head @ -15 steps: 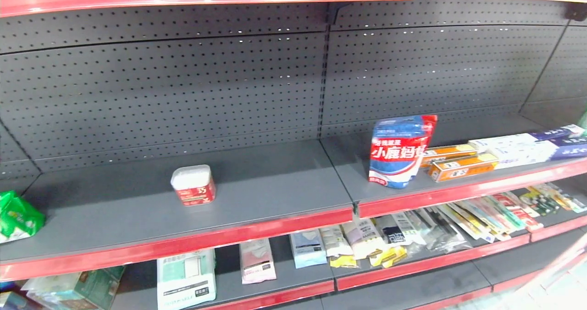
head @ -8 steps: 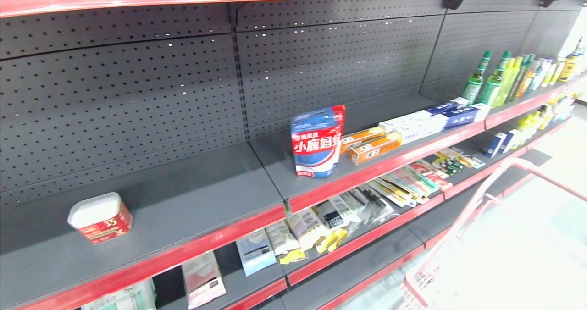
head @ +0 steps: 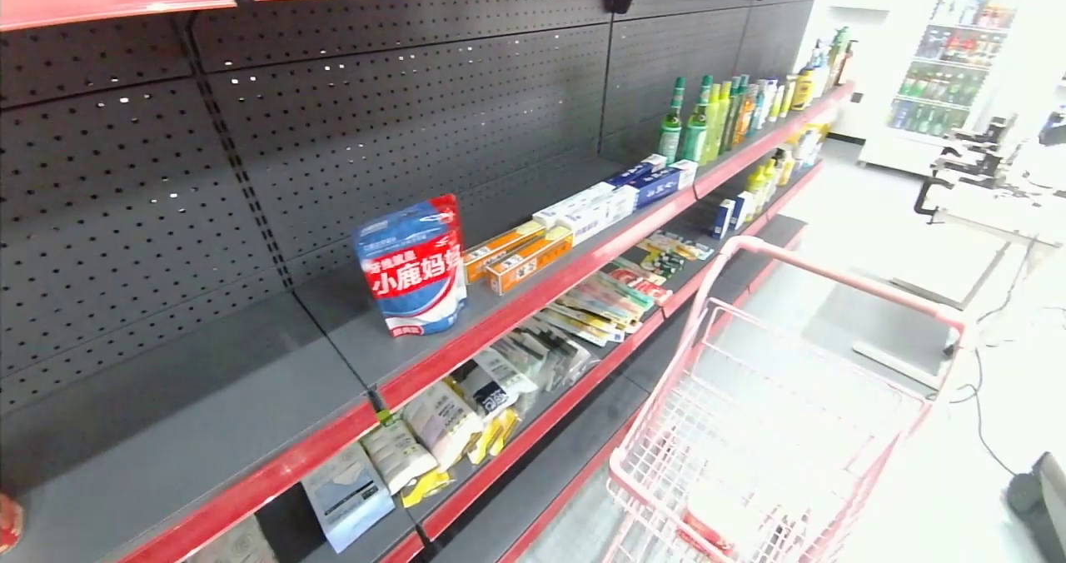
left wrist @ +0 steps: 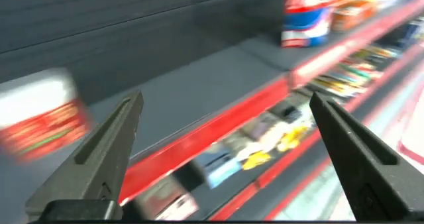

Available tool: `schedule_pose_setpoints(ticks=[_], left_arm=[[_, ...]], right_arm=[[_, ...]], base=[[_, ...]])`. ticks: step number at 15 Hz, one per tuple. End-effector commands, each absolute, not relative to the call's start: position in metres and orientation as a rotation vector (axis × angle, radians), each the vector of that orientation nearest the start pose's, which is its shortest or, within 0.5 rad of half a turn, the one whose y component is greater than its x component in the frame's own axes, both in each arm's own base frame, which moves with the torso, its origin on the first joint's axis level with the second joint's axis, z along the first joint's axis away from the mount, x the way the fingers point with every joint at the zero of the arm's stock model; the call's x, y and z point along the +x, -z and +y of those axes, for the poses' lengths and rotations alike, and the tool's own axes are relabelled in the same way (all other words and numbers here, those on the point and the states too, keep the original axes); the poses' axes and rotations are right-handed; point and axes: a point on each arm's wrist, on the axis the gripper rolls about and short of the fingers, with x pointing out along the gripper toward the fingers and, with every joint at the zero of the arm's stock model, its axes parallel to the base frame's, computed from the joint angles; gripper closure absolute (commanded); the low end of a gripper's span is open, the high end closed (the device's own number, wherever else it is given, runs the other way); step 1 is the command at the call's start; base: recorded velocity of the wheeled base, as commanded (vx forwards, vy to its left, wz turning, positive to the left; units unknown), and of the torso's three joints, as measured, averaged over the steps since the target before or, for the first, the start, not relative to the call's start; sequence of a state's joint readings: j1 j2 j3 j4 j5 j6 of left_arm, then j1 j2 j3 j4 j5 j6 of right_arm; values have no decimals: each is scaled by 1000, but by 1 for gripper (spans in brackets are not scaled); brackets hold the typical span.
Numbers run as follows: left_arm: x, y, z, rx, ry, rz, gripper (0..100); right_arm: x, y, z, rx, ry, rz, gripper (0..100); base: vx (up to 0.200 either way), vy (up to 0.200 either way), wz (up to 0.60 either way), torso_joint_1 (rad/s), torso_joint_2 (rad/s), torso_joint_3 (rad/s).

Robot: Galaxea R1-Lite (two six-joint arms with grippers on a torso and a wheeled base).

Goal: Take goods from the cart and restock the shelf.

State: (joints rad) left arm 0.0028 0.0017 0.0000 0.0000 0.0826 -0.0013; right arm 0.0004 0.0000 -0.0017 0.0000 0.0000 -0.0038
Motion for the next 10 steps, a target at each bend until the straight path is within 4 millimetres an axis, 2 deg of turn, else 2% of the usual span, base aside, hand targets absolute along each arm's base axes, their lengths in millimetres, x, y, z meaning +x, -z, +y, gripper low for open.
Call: schedule_pose_setpoints(ticks=[1,8,9,10], left_arm=[[-23,-76,2,-1,-86,3,0],[-23,-76,2,-1,-86,1,0],[-23,-76,2,-1,-86,3,0],[-23,-76,2,-1,-86,1,0]], right_arm=[[-23,-76,0,-3,0,-2,0],[-18,-78,1,-8,47,68,0],[-18,-109,1,7,17,23,0],[5,-186,0,122,11,36,0]], base=[[0,0,0,0,0,0],[0,0,0,0,0,0],[0,0,0,0,0,0],[0,0,0,0,0,0]])
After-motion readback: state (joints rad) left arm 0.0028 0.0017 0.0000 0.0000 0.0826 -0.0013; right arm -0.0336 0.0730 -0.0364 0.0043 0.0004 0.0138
